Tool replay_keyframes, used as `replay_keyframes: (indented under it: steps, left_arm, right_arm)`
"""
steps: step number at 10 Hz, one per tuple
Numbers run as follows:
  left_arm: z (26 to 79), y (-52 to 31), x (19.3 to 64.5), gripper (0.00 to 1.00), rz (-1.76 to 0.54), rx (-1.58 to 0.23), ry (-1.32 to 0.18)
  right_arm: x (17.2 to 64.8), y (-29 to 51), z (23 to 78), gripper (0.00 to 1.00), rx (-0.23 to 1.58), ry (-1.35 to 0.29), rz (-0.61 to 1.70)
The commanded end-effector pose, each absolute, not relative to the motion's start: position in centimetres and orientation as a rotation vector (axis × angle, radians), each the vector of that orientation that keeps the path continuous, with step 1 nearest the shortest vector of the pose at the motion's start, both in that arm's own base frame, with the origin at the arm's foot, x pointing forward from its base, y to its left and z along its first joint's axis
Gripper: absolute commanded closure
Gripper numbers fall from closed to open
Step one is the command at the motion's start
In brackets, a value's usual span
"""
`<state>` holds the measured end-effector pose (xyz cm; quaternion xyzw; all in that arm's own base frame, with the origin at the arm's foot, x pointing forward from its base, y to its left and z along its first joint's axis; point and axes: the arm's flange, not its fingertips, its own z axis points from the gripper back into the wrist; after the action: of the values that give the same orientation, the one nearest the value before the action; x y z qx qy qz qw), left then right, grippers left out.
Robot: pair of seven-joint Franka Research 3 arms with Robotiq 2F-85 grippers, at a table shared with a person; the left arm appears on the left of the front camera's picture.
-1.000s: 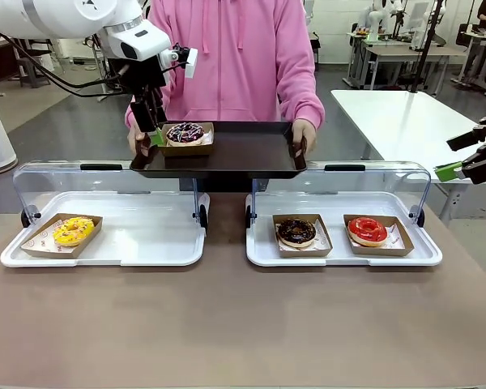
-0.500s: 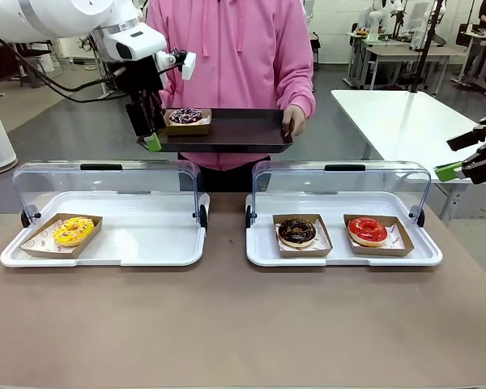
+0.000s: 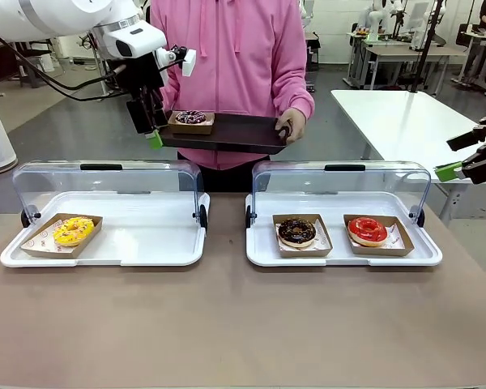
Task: Provide the desired donut to the person.
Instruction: Place the picked Paper togo box onto the Handle tray extended by the person, then pick up and lift the Paper togo box containing the Donut pointed at by the person.
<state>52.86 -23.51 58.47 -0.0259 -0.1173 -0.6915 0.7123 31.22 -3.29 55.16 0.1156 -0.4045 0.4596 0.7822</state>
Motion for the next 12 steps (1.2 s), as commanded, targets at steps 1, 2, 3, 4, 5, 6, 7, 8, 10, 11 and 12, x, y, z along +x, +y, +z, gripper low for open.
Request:
replay_keyframes:
  steps: [1,2,3,4,5,6,7,8,10,11,12]
  left_arm:
    - [58.47,-23.43,52.84,0.0,-1.513,-0.025,-0.261]
    - [58.47,-23.43,52.84,0.0,-1.513,-0.025,-0.261]
    - [58.47,-23.43,52.84,0.0,-1.513,-0.025,-0.261]
    - [58.47,-23.43,52.84,0.0,-1.513,-0.025,-0.261]
    - [58.47,-23.43,52.84,0.0,-1.513,-0.025,-0.261]
    - [58.47,-23.43,52.84,0.0,-1.513,-0.025,-0.261]
    - [58.47,-23.43,52.84,0.0,-1.513,-0.025,-0.261]
    - [58.47,-23.43,52.84,0.0,-1.513,-0.025,-0.261]
    - [58.47,-23.43,52.84,0.0,-1.513,-0.025,-0.261]
    - [58.47,-23.43,52.84,0.0,-1.513,-0.025,-0.261]
    - [58.47,-23.43,52.84,0.0,-1.513,-0.025,-0.261]
  right_arm:
    - [31.38,-3.25,55.03,0.0,0.258,-0.875,1.003]
    - [31.38,-3.25,55.03,0.0,0.258,-0.875,1.003]
    - [31.38,-3.25,55.03,0.0,0.258,-0.875,1.003]
    - [31.38,-3.25,55.03,0.0,0.258,-0.875,1.003]
    - [31.38,-3.25,55.03,0.0,0.258,-0.875,1.003]
    - [31.38,-3.25,55.03,0.0,0.258,-0.875,1.003]
    - [31.38,-3.25,55.03,0.0,0.258,-0.875,1.003]
    - [31.38,-3.25,55.03,0.0,0.258,-0.875,1.003]
    - [31.38,-3.25,55.03,0.0,0.258,-0.875,1.003]
    - [31.38,-3.25,55.03,0.0,0.258,-0.875,1.003]
    - [31.38,-3.25,55.03,0.0,0.258,-0.875,1.003]
